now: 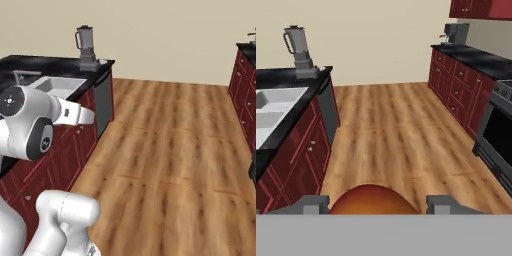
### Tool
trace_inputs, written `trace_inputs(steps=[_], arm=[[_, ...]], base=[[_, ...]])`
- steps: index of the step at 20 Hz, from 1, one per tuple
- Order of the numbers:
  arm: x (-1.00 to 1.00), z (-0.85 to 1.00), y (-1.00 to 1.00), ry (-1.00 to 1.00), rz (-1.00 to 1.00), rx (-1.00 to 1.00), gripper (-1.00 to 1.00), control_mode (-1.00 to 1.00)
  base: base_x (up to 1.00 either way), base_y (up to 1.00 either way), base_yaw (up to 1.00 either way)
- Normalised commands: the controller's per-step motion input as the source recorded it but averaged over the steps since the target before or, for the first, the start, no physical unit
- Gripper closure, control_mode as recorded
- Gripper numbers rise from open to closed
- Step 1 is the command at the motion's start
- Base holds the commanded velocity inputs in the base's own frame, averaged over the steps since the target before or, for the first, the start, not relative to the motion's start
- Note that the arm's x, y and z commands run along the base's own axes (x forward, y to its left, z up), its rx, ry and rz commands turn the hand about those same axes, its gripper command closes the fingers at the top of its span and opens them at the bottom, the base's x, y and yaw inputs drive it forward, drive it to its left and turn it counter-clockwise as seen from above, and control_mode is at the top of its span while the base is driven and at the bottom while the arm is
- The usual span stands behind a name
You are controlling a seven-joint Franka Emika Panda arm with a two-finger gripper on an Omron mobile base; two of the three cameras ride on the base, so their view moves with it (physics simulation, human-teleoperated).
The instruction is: Pick the kiwi and mango from the fridge and place them on the plate next to the blender to make a fruit smoothie.
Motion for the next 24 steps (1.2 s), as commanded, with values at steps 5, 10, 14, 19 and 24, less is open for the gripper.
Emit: trace_inputs(steps=[5, 10, 14, 19, 24], arm=[[0.00, 0.00, 0.00, 0.00, 0.00, 0.00, 1.00, 1.00], [0.00, 0.00, 0.00, 0.00, 0.00, 0.00, 1.00, 1.00], [0.00, 0.00, 0.00, 0.00, 0.00, 0.00, 1.00, 1.00], [0.00, 0.00, 0.00, 0.00, 0.00, 0.00, 1.00, 1.00], [0.00, 0.00, 0.00, 0.00, 0.00, 0.00, 1.00, 1.00]], base=[[1.00, -0.53, 0.01], [1.00, -0.25, 0.04], [1.00, 0.00, 0.11], [1.00, 0.00, 0.11], [1.00, -0.26, 0.04]])
